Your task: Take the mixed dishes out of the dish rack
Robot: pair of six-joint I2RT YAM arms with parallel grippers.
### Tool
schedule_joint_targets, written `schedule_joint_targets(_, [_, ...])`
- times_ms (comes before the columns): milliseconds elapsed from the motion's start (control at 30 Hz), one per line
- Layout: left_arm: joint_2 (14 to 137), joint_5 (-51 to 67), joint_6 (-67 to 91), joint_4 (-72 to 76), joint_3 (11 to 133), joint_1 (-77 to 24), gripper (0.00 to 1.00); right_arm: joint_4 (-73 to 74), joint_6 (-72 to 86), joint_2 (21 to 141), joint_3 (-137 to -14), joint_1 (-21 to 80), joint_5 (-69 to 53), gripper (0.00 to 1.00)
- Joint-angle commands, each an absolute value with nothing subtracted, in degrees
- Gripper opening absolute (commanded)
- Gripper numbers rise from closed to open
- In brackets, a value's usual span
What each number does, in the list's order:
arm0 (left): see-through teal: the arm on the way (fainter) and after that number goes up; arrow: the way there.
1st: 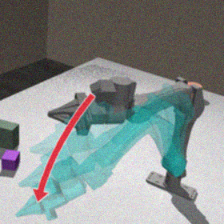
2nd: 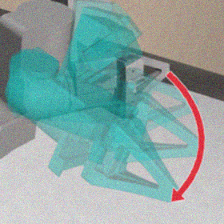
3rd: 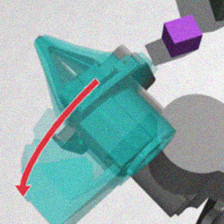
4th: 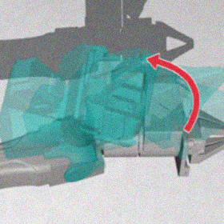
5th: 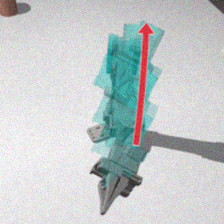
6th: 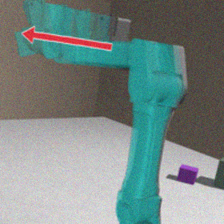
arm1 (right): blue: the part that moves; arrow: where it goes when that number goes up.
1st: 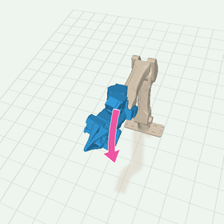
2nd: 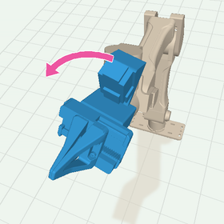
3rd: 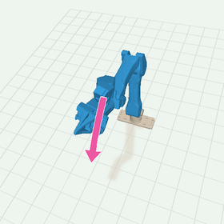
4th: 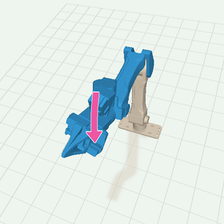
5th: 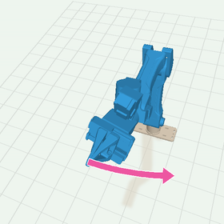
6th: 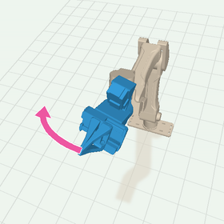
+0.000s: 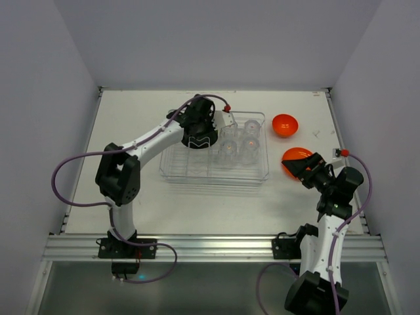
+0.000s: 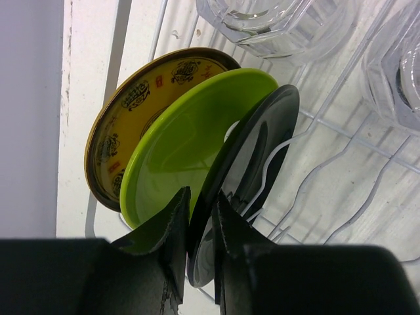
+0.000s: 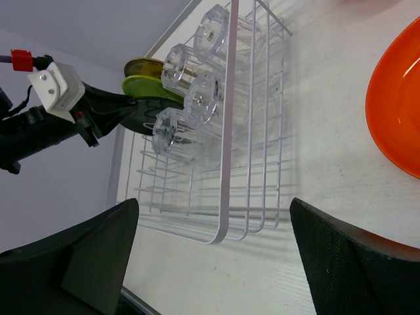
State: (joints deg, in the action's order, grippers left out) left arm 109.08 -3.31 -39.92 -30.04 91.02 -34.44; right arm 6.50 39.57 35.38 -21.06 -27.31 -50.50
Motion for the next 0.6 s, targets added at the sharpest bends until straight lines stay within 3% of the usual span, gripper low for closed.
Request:
schedule_joint_targets(0, [105.73, -6.5, -39.29, -30.24, 90.79, -35.07, 0.0, 6.68, 38.5, 34.54, -21.53, -27.25, -50.71, 0.99])
schedule_joint_targets(567, [98.09, -20.56, -39.73, -30.5, 90.61, -40.69, 0.0, 7.21, 38.32, 34.8, -21.97, -27.25, -50.27, 0.99])
